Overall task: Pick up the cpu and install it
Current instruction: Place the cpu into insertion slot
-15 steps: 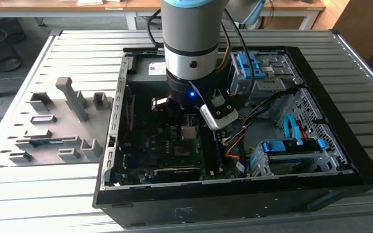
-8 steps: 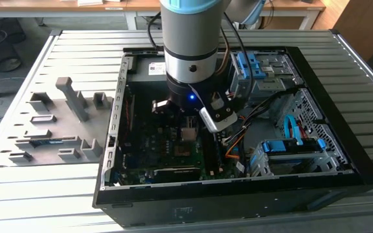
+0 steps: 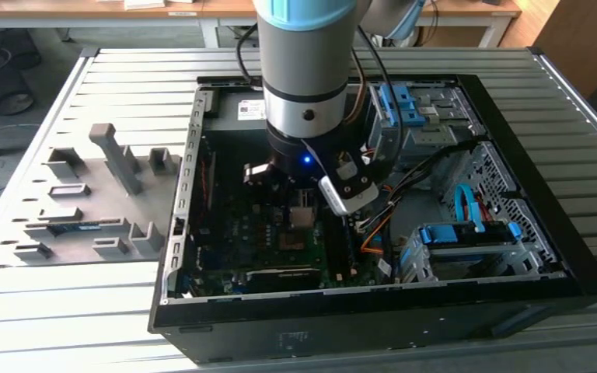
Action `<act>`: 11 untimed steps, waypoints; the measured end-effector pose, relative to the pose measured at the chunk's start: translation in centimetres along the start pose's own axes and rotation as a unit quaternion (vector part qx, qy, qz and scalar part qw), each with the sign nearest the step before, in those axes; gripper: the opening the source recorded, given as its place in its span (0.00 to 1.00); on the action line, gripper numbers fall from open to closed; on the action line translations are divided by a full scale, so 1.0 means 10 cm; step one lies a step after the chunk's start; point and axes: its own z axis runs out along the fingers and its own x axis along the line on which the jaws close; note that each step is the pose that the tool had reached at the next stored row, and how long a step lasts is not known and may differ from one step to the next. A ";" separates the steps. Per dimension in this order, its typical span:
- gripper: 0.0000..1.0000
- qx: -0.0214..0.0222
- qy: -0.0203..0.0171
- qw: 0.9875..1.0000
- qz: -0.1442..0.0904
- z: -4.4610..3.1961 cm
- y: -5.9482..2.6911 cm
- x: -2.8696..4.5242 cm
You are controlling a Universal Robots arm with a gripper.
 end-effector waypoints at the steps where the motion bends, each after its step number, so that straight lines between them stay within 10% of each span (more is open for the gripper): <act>1: 0.47 0.000 0.000 1.000 0.000 0.005 0.000 0.000; 11: 0.47 0.000 0.000 1.000 0.000 0.053 0.001 0.001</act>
